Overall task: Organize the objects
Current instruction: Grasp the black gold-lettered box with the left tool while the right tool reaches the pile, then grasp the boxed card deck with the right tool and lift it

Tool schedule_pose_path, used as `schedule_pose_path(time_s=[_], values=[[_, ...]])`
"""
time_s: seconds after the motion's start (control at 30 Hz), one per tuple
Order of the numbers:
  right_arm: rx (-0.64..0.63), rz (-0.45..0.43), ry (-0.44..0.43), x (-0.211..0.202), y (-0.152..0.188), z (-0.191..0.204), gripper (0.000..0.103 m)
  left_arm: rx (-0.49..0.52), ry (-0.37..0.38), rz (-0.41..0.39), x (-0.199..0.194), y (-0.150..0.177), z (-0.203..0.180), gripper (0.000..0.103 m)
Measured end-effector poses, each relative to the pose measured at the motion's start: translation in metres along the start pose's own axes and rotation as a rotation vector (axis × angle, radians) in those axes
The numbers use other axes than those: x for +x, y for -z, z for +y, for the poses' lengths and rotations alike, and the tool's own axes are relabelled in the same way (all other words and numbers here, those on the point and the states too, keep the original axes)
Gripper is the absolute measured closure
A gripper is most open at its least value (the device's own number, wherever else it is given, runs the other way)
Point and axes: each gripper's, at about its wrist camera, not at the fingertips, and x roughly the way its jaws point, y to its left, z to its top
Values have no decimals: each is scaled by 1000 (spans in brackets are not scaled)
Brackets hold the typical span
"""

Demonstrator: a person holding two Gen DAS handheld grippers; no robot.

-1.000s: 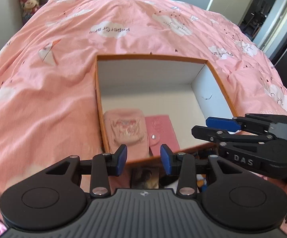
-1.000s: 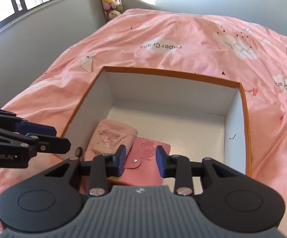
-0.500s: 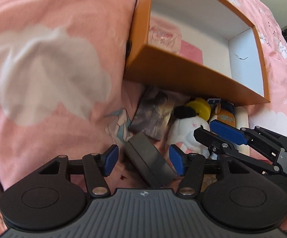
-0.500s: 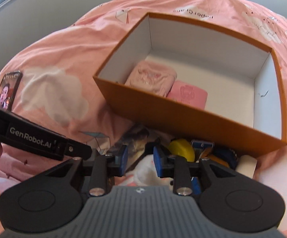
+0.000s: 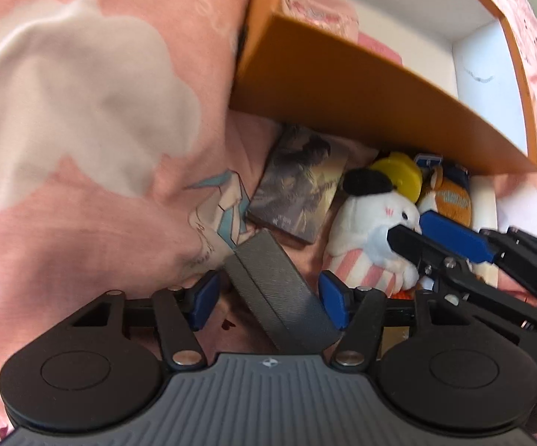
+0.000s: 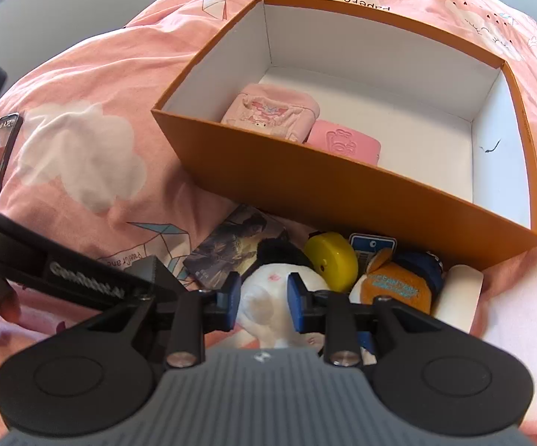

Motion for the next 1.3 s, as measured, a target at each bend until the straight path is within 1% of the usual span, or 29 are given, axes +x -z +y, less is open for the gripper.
schedule_pose_path(time_s=[0.03, 0.07, 0.1, 0.17, 0.23, 0.33, 0.5, 0.57, 0.63, 0.77, 0.87, 0.93, 0.97, 1.1, 1.3], values=[[3, 2, 0, 0, 0, -1, 73, -1, 5, 4, 1, 1, 1, 46], [11, 4, -1, 1, 0, -2, 73, -1, 3, 0, 0, 2, 1, 47], [19, 4, -3, 1, 0, -4, 73, -4, 10, -6, -1, 2, 3, 52], [33, 3, -7, 1, -1, -5, 73, -3, 25, -22, -5, 4, 5, 54], [43, 6, -19, 1, -1, -6, 73, 22, 26, -60, -14, 6, 4, 57], [55, 8, -37, 1, -3, -7, 73, 53, 18, -134, -31, 8, 3, 60], [127, 33, -102, 7, -13, -12, 73, 114, -47, -285, -63, 6, -1, 60], [155, 45, -145, 10, -19, -12, 73, 127, -61, -328, -72, 1, -3, 60], [181, 64, -183, 17, -25, -10, 73, 135, -80, -351, -76, -3, -3, 60], [260, 138, -184, 39, -36, -5, 72, 130, -99, -362, -73, -10, -2, 60], [299, 193, -150, 56, -41, -1, 72, 116, -99, -360, -72, -13, 4, 60], [323, 224, -129, 66, -43, 0, 65, 107, -98, -357, -69, -14, 6, 60], [341, 238, -108, 71, -42, 0, 58, 105, -96, -357, -68, -14, 7, 60], [442, 252, -100, 80, -38, -6, 57, 96, -86, -355, -66, -16, 10, 60], [506, 287, -58, 97, -39, -6, 57, 85, -74, -353, -65, -20, 15, 60]])
